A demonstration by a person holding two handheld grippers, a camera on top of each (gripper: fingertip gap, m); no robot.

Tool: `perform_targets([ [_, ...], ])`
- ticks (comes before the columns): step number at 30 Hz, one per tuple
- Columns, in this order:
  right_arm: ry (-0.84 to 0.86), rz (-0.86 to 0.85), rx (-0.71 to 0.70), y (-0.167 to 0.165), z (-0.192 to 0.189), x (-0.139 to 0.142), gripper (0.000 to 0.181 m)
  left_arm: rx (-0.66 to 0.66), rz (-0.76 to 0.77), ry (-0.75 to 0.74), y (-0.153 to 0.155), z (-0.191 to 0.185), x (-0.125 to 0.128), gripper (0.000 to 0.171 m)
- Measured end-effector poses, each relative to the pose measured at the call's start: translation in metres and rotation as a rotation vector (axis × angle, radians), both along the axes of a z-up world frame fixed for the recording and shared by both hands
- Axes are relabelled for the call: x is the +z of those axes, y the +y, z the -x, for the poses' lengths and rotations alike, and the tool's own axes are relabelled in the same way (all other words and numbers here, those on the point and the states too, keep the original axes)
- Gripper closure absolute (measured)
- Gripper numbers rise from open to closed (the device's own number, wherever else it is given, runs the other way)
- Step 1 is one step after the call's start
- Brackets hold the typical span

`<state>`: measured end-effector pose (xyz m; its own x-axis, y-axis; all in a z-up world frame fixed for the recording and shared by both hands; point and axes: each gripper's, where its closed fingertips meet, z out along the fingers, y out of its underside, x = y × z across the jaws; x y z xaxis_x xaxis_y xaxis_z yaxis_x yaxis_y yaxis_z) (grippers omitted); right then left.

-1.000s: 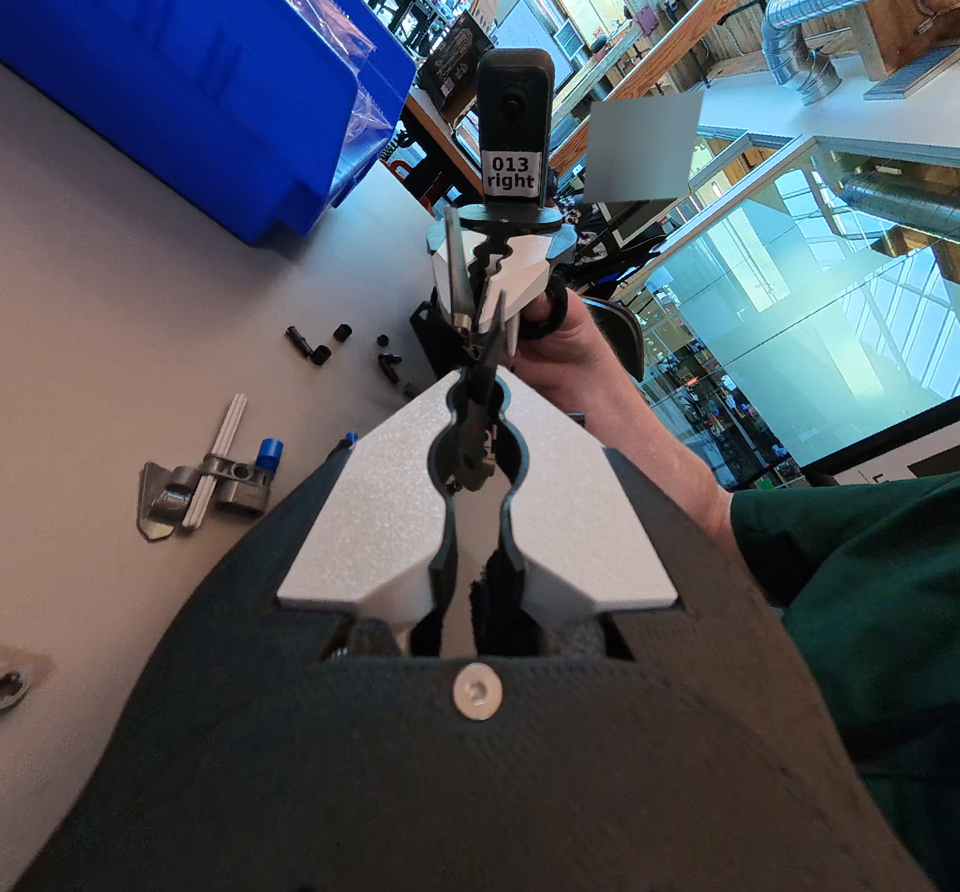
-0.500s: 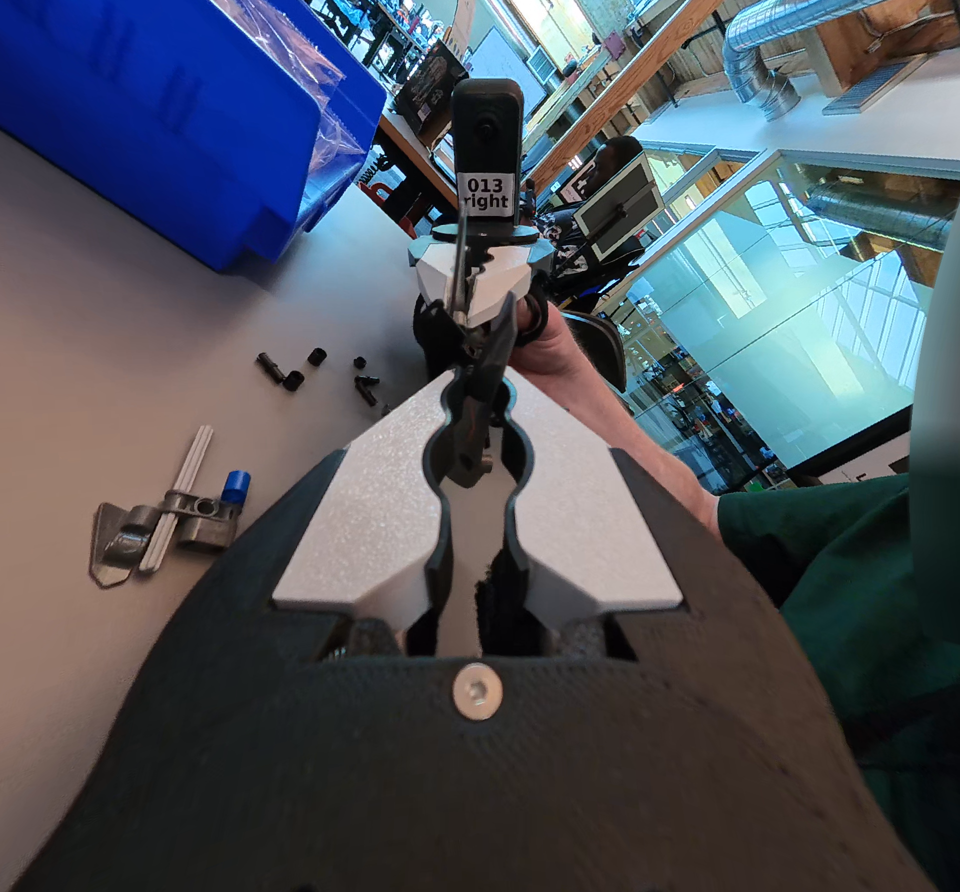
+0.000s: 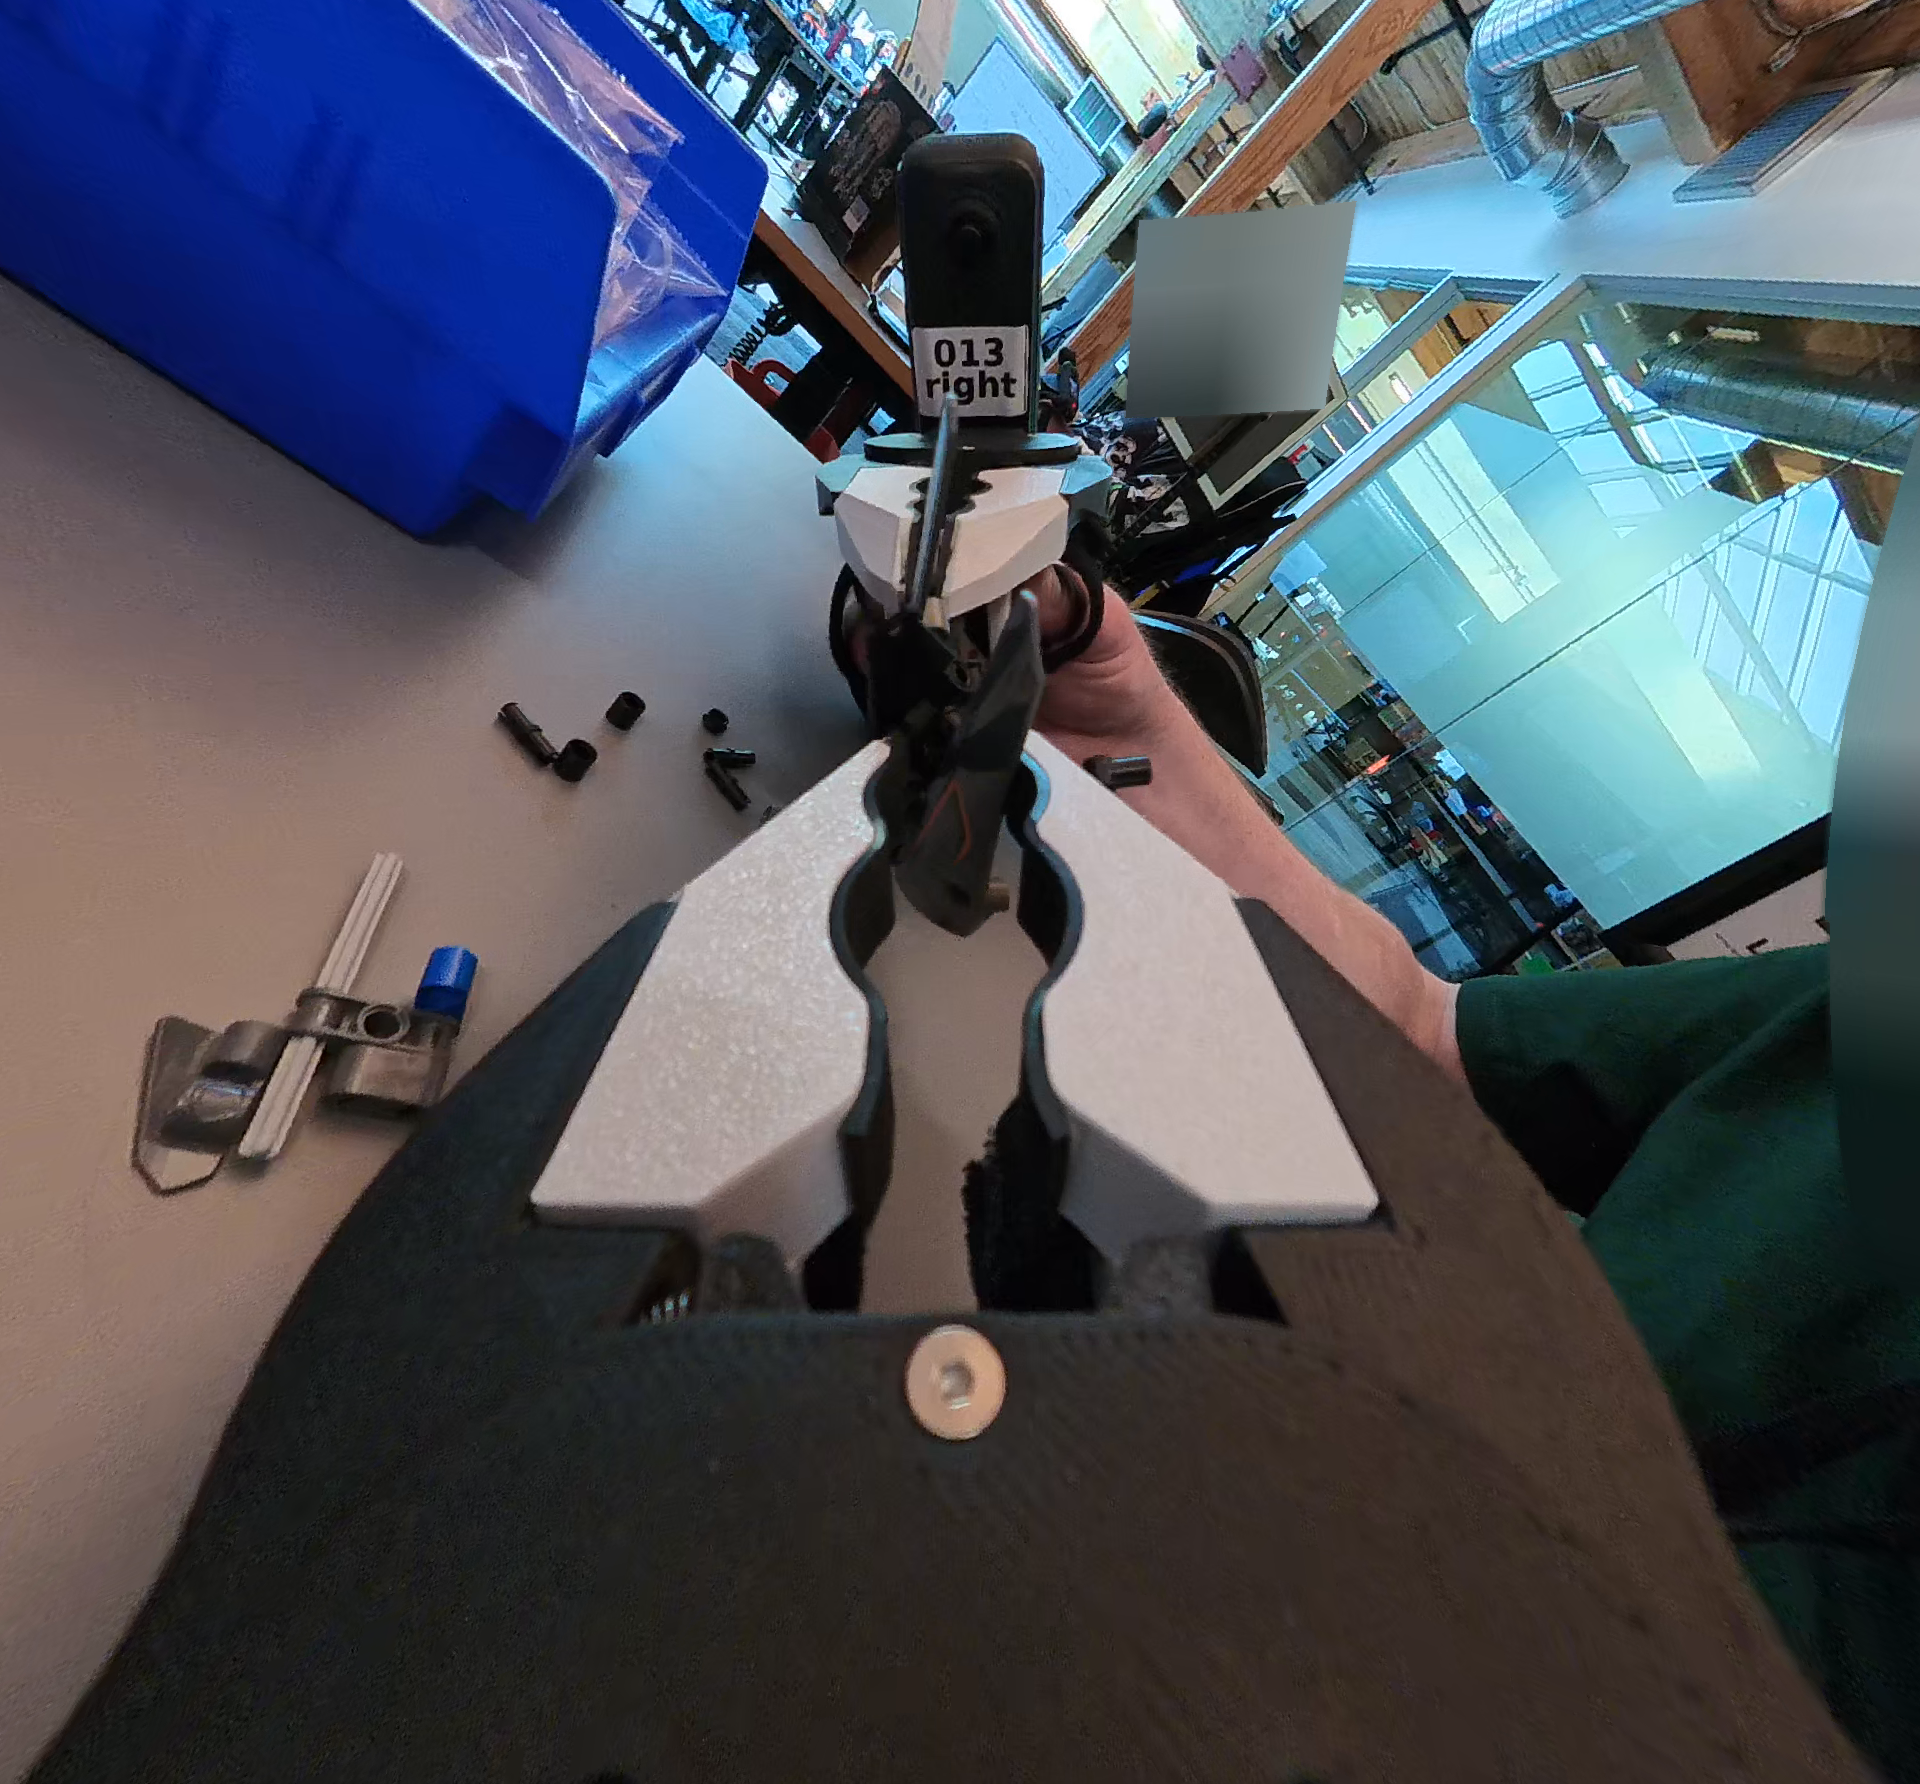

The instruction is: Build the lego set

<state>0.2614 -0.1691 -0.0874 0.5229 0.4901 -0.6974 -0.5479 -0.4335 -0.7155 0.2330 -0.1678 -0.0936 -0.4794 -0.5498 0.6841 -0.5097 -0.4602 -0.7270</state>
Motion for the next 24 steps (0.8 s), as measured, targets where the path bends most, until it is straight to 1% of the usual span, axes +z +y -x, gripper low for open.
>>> perform_targets([
  [9,0.011,-0.005,0.000,-0.0011,-0.0021,0.0011,0.181,-0.007,-0.052,-0.024,-0.0068,-0.0011,-0.0017,0.160],
  [24,0.011,0.018,-0.022,-0.0005,-0.0072,-0.0019,0.181,0.028,-0.093,-0.043,-0.0089,-0.0043,-0.0005,0.165],
])
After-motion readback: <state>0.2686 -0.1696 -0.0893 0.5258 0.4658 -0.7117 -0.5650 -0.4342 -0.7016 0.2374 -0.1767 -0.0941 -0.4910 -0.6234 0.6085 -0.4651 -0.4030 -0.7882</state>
